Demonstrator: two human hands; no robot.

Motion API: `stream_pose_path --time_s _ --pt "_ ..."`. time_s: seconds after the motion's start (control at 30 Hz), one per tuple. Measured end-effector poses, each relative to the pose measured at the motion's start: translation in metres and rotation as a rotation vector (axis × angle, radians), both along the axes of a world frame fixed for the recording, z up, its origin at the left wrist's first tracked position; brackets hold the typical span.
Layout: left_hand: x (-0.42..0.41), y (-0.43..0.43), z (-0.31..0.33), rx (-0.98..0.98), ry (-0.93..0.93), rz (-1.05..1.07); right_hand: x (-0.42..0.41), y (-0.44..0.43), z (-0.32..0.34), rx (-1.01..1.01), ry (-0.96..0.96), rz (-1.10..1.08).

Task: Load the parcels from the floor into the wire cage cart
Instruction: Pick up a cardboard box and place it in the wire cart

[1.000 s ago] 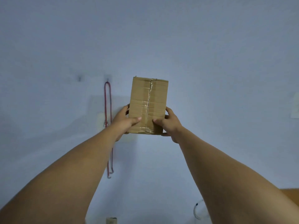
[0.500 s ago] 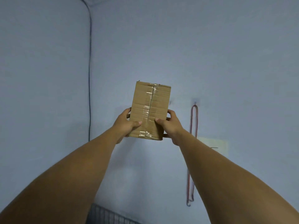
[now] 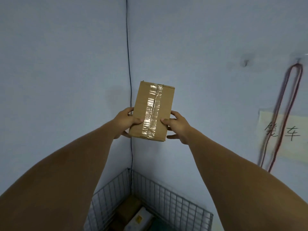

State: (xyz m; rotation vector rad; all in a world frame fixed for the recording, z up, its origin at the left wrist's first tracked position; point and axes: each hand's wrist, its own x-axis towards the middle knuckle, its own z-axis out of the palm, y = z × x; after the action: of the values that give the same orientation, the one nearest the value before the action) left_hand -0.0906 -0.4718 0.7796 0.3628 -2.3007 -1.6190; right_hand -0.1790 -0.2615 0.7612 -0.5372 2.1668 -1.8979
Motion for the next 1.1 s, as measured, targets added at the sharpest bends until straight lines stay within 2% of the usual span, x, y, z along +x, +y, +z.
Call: stream_pose_path --time_s 0.3,0.43,0.63,0.83,0.97,1.1 --pt "-0.114 -0.111 -0.148 0.071 -0.26 -0.15 -0.085 -0.1 -0.15 0.076 -0.254 -0.114" --pt "-0.164 -0.178 -0.242 0.118 -0.418 -0.222 -0.118 -0.166 -0.25 0.103 -0.428 -0.182" --pt "-0.2 -0.256 -0.417 0.172 -0.68 -0.259 -0.134 -0.244 -0.43 0.159 -0.757 -0.248" --pt "-0.201 -0.269 -0.595 0.177 -0.873 -0.265 -0.121 -0.263 -0.589 0.233 -0.96 -0.287" --pt "-0.207 -0.255 -0.701 0.177 -0.893 -0.214 -0.119 -0.268 -0.688 0.228 -0.98 -0.401" --pt "-0.231 -0.243 -0.782 0.11 -0.848 -0.172 -0.128 -0.279 -0.76 0.181 -0.954 -0.461"
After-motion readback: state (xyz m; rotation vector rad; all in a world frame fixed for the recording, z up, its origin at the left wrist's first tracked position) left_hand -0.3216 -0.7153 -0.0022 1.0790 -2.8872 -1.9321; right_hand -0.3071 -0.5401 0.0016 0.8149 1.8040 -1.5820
